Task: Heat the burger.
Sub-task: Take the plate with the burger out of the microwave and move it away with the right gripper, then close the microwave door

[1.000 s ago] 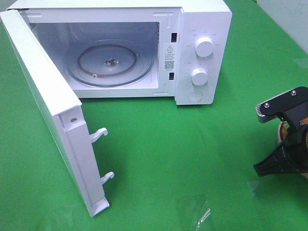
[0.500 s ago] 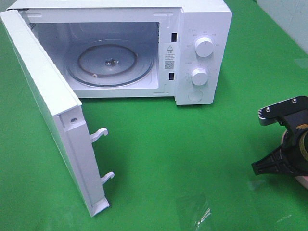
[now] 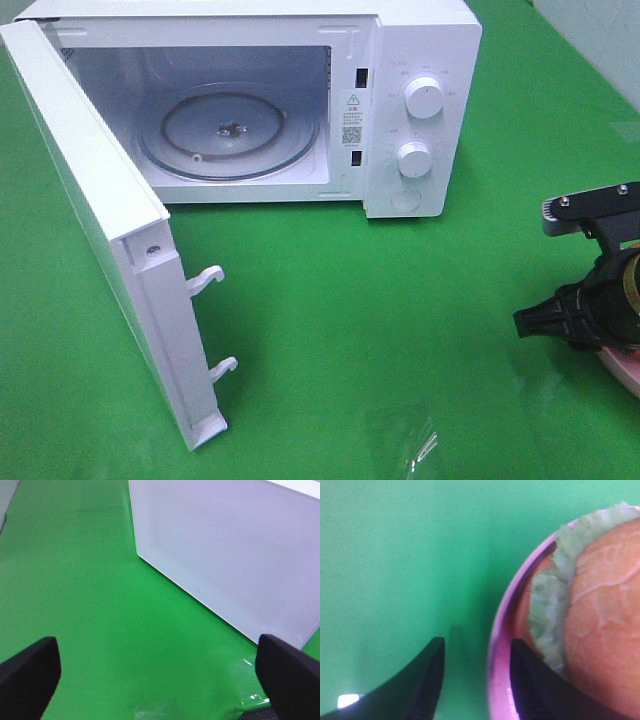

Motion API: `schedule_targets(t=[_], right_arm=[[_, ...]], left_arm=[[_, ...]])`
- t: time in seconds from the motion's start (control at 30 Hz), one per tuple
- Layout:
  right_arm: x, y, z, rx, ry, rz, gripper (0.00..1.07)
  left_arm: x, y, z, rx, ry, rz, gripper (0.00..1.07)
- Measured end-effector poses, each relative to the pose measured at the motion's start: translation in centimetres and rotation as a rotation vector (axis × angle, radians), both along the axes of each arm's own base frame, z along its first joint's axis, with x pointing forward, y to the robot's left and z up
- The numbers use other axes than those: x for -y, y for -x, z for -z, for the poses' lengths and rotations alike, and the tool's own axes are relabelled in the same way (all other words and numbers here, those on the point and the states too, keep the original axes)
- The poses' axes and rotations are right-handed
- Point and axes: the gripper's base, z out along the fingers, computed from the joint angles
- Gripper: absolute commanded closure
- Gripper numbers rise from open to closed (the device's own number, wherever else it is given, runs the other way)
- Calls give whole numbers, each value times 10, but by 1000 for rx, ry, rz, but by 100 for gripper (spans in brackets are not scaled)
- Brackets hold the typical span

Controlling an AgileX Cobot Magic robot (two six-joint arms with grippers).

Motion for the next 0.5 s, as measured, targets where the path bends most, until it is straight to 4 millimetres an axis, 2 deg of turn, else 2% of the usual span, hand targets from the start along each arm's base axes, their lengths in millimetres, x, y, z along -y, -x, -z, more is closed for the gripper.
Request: schedule_targets(t=[0.07, 0.13, 0.17, 0.2, 0.23, 0.27, 0.37, 0.43, 0.5], right_arm=[[-2, 1, -7, 18, -31, -16, 62], [-4, 4, -22, 64, -71, -40, 59], [-4, 4, -22, 64, -71, -40, 59], [-5, 6, -33, 100, -93, -54, 53], [-5, 6, -33, 100, -93, -54, 53], [-5, 10, -44, 138, -112, -70, 46], [-5, 11, -49, 153, -117, -78, 42], [-3, 21, -68, 208, -126, -125, 29], [-1, 27, -76, 215, -121, -138, 27]], left_arm=[[0, 0, 0, 0, 0, 0, 9], [0, 0, 0, 0, 0, 0, 9], [0, 0, 0, 0, 0, 0, 9], [0, 0, 0, 0, 0, 0, 9], [0, 0, 0, 0, 0, 0, 9], [0, 0, 0, 0, 0, 0, 9], [0, 0, 0, 0, 0, 0, 9], [0, 0, 0, 0, 0, 0, 9], [0, 0, 0, 0, 0, 0, 9]])
